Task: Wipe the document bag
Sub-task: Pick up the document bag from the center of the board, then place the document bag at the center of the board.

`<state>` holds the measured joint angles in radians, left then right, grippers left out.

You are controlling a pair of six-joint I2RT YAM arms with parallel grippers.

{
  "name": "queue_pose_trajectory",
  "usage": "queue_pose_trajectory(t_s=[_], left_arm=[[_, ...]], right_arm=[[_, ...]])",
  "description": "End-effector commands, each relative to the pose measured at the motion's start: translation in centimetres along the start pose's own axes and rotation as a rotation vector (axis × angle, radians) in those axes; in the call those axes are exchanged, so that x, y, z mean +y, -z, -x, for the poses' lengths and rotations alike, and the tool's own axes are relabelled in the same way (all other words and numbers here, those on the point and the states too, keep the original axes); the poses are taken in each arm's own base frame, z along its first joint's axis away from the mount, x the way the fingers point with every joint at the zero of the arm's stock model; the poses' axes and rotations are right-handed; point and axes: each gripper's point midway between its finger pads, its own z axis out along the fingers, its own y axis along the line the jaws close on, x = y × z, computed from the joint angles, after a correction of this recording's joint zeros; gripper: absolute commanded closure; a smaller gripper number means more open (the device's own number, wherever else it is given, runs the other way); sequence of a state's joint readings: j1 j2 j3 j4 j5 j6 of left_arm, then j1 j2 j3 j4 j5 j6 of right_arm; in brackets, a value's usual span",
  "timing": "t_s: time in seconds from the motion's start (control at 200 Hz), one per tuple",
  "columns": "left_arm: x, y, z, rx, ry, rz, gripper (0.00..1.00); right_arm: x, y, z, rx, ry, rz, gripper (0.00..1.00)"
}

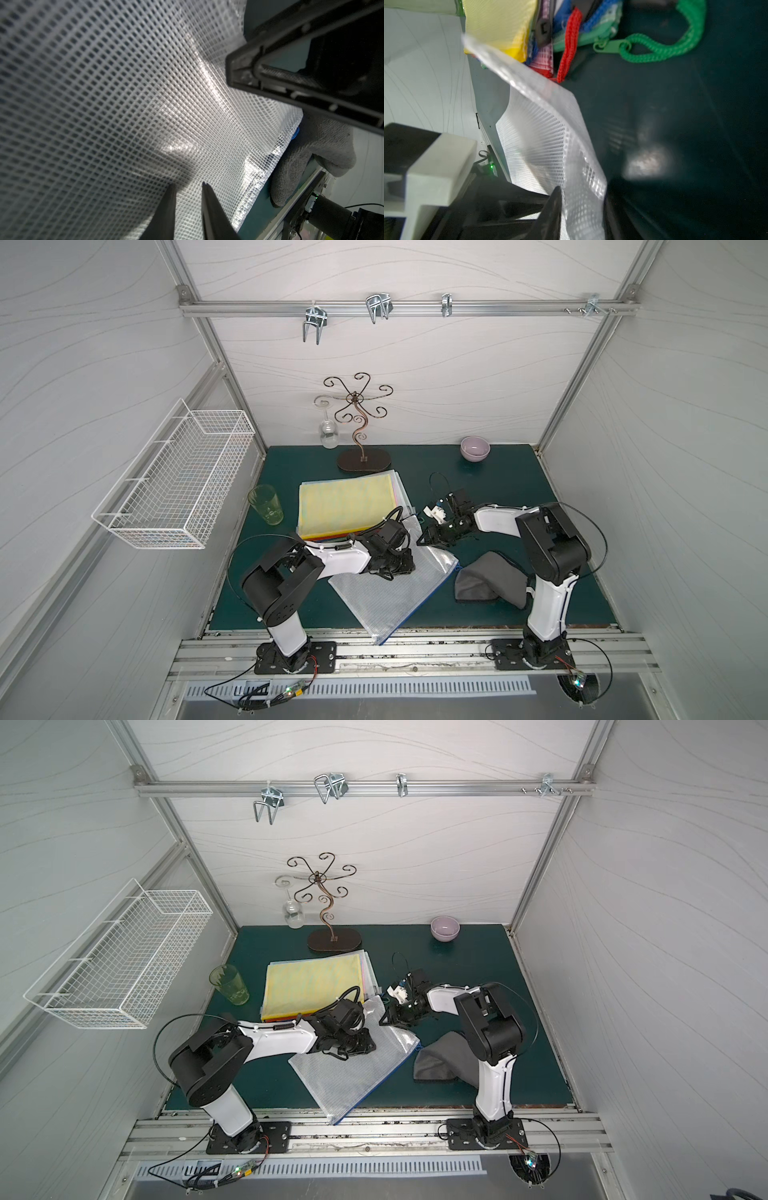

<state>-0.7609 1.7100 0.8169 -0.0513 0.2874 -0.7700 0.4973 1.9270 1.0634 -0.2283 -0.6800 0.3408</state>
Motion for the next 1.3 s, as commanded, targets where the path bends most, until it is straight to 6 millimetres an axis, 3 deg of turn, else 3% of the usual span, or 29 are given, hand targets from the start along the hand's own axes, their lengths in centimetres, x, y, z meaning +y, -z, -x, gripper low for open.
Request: queue_pose_trajectory(t_s=[0.0, 0.06, 0.145, 0.2, 0.305, 0.485, 0.58, 0.75, 1.016, 1.156, 1.296], left_arm=[[6.4, -1.8, -2.9, 0.077, 0.069, 0.208, 0.74], [6.5, -1.9, -2.9, 0.076, 0.073, 0.210, 0.74], [6.4, -1.8, -2.8, 0.069, 0.074, 0.207, 0.74], [6.1, -1.5, -2.6, 0.054, 0.073, 0.196, 0.73], [4.2, 0.4, -1.3, -0.008, 0.047, 0.142, 0.70], [-0.3, 6.7, 1.5, -0.142, -0.046, 0.068, 0.64], [-1.6, 9.8, 2.3, -0.192, -0.074, 0.048, 0.63], [-1.5, 12.7, 2.4, -0.241, -0.060, 0.038, 0.62], [-0.2, 12.8, 2.3, -0.233, -0.032, 0.055, 0.62], [0.3, 13.2, 2.6, -0.242, -0.022, 0.067, 0.62], [1.6, 13.4, 3.0, -0.245, 0.018, 0.082, 0.62]], right_arm=[[-0.8, -0.8, -2.4, 0.084, -0.035, -0.023, 0.65], [-0.7, -0.6, -2.5, 0.088, -0.012, -0.052, 0.68], [-0.9, -0.5, -2.8, 0.099, -0.012, -0.097, 0.91], [-0.9, -0.2, -2.8, 0.094, -0.016, -0.106, 0.99], [-0.1, 1.3, -1.9, 0.046, 0.002, -0.156, 1.00], [3.0, 7.4, 2.4, -0.094, 0.050, -0.281, 1.00], [2.3, 11.7, 4.3, -0.154, 0.021, -0.408, 1.00], [-3.4, 19.0, 5.4, -0.200, -0.106, -0.690, 1.00], [-13.0, 26.7, 8.6, -0.226, -0.142, -1.077, 1.00], [-16.7, 29.4, 10.8, -0.221, -0.114, -1.191, 1.00], [-20.3, 30.6, 11.9, -0.163, -0.092, -1.289, 1.00]])
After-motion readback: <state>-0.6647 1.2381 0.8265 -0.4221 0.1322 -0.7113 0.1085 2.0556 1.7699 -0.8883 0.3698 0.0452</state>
